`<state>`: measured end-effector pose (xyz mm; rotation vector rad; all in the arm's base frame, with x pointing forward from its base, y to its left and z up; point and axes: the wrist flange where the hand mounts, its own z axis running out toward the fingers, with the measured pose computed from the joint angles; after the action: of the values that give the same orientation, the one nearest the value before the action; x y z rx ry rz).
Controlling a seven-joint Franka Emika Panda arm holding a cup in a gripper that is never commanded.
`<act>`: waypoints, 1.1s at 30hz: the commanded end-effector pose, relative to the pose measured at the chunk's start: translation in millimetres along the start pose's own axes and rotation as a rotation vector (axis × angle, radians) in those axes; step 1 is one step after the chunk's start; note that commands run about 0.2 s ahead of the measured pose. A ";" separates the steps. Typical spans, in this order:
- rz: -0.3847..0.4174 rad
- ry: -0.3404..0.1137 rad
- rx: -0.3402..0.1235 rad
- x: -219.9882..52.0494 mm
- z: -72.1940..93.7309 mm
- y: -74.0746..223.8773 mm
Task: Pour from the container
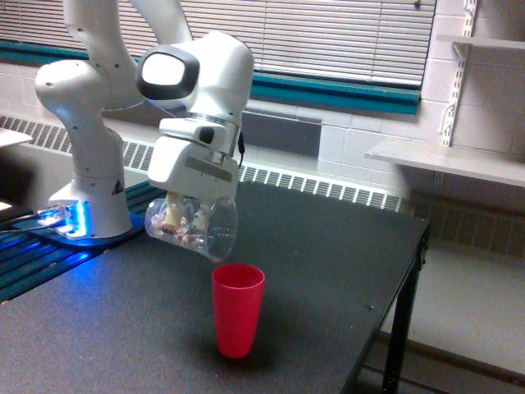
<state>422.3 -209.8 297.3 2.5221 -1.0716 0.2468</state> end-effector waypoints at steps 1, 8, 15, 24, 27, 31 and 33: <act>-0.020 0.006 -0.034 1.3 -1.5 -7.2; -0.021 0.008 -0.068 5.0 -0.9 -4.2; -0.031 0.012 -0.093 7.3 -2.7 -5.2; -0.058 0.001 -0.122 2.6 2.1 -10.4; -0.067 0.002 -0.129 1.0 3.3 -13.1; -0.084 -0.001 -0.137 -2.3 5.5 -17.2; -0.089 -0.003 -0.138 -3.6 6.8 -18.6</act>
<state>429.7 -205.9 288.1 2.4438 -0.9670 0.1451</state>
